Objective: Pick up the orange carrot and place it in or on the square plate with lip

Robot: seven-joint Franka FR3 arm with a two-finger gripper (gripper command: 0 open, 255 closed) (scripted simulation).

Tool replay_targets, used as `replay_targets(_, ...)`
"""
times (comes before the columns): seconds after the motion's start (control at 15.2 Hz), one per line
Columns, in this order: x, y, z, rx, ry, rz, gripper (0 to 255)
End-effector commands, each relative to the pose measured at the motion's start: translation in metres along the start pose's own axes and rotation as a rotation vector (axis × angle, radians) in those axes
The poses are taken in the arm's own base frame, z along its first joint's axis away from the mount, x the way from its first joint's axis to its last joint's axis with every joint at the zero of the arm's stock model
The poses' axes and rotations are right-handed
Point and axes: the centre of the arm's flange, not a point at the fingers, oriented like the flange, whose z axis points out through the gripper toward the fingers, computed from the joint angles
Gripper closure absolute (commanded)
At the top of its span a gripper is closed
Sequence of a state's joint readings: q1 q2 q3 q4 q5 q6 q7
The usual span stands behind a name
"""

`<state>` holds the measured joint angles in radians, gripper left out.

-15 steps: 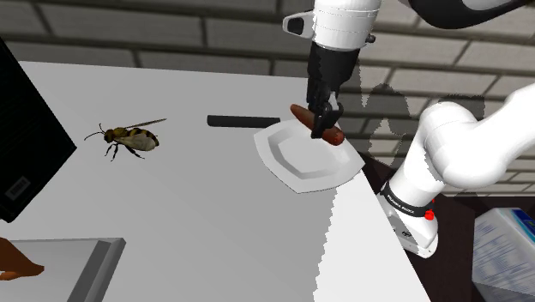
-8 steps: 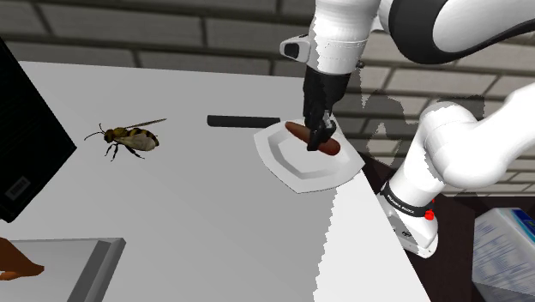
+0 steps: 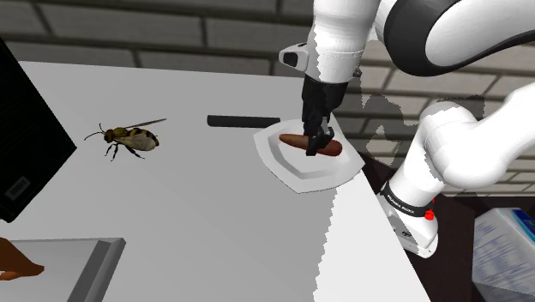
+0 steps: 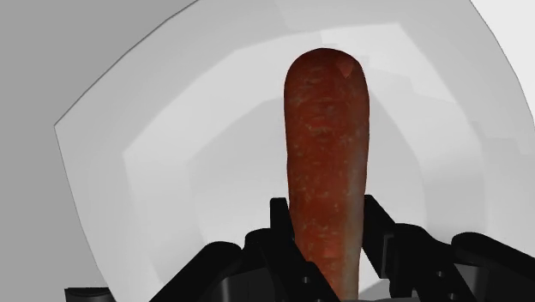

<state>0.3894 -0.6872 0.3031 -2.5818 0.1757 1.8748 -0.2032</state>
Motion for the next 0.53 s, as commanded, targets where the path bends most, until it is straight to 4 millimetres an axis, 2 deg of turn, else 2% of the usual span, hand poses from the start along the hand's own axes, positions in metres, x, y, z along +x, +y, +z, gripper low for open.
replay_targets(0.0, 0.000, 0.000, 0.000, 0.000, 0.000, 0.000, 255)
replay_targets(0.07, 0.000, 0.000, 0.000, 0.000, 0.000, 0.000, 0)
replay_targets(0.4, 0.000, 0.000, 0.000, 0.000, 0.000, 0.000, 0)
replay_targets(0.46, 0.000, 0.000, -0.013, 0.000, 0.000, 0.000, 0)
